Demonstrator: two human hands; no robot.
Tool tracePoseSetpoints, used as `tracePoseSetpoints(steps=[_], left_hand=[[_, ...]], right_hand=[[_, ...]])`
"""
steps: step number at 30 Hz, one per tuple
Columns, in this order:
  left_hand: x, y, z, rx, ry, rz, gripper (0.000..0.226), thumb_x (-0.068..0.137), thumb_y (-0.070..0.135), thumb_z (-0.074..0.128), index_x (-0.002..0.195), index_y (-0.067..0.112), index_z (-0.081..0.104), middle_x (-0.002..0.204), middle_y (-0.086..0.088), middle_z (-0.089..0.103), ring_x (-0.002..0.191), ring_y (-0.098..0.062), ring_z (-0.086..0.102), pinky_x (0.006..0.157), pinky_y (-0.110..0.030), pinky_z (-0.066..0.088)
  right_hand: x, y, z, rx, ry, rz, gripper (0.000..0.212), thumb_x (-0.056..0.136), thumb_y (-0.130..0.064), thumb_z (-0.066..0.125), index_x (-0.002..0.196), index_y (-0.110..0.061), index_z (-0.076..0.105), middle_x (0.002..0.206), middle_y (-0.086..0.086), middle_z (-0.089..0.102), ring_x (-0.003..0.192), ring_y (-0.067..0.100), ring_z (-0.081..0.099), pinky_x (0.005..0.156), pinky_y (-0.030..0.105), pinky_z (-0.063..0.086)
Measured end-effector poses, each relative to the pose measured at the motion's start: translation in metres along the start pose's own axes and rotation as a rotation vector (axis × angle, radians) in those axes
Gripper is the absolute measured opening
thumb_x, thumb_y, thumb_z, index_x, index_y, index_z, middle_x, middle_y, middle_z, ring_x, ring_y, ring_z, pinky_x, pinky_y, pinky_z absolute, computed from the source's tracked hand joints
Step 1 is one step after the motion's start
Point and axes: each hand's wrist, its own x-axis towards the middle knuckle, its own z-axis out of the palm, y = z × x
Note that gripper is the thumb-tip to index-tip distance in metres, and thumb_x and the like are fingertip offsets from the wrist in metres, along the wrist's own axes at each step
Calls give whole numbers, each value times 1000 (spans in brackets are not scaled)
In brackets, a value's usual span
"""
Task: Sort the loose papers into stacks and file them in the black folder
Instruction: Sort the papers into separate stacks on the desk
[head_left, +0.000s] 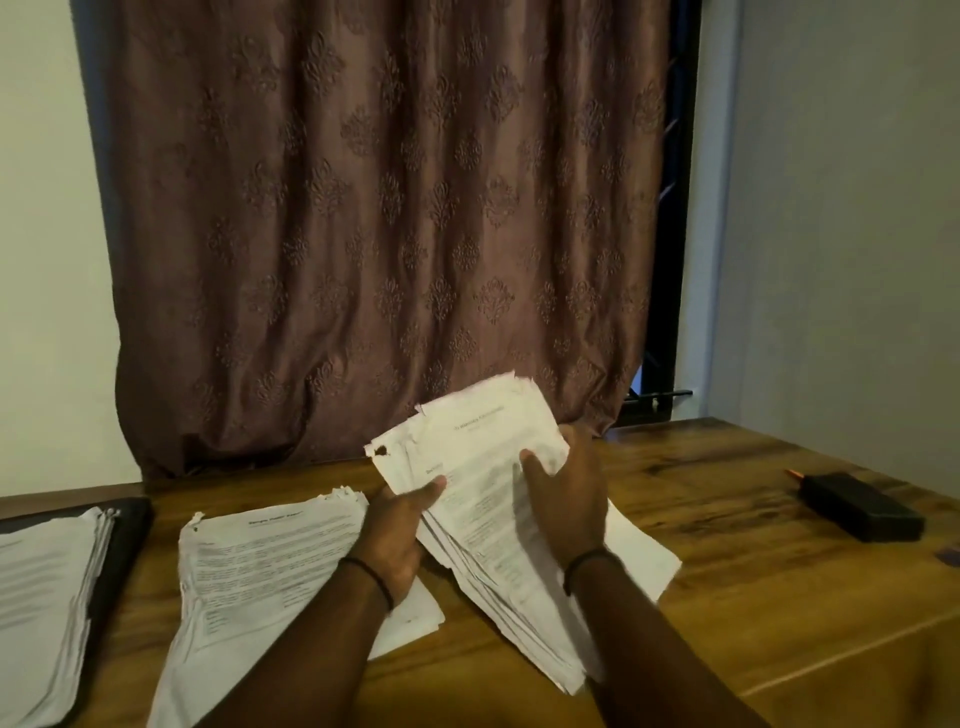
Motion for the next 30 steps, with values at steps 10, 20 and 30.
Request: tracePoseSetpoints(steps=[10,20,30], left_hand=[[-21,70,65,-58,-300,-83,42,77,10,59,118,2,64,111,-20,70,92,-34,71,73,-42,60],[-57,154,100,146,-262,313,27,87,10,67,112,2,68,103,-13,74,91,-28,72,75,-35,59],[-83,90,48,279,-164,263,28,86,-1,67,111,9,66,100,-3,74,86,-14,73,66,-21,57]], right_hand=[[38,-41,-130,508,-303,147,31,84,-11,75,113,-8,63,111,15,72,99,31,71,82,38,60],[24,-112,-139,632,-155,-89,34,85,-12,75,116,-6,61,109,8,73,96,22,72,79,34,60],[-39,-58,-94,521,-251,13,25,87,-21,73,111,-18,66,106,4,73,95,20,71,82,38,60]])
